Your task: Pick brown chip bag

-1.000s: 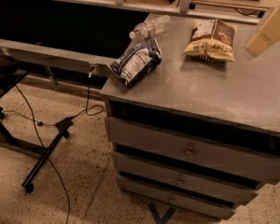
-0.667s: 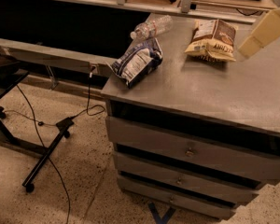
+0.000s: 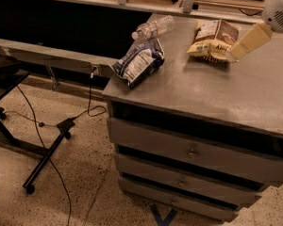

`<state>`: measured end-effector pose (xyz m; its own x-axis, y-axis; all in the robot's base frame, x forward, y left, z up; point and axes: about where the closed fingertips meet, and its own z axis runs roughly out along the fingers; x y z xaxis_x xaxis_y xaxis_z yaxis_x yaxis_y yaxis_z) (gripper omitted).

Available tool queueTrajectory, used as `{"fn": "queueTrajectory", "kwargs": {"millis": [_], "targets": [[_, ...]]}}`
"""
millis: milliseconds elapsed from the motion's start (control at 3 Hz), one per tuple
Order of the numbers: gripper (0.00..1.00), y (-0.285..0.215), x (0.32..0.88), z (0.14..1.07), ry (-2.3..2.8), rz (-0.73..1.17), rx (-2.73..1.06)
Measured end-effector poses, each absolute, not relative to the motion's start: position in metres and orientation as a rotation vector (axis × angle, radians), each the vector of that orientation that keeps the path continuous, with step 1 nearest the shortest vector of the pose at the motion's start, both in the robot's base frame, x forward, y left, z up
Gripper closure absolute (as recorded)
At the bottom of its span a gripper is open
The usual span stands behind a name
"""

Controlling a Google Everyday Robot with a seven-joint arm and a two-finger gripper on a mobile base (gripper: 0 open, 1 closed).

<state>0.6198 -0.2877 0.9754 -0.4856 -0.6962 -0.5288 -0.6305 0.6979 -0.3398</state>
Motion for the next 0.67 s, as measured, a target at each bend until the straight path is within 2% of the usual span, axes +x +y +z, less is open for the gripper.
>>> {"fn": "queueTrajectory", "kwargs": {"millis": [667], "targets": [[0.0, -0.308, 0.695, 0.923, 2.216, -0.221, -0.905]]}}
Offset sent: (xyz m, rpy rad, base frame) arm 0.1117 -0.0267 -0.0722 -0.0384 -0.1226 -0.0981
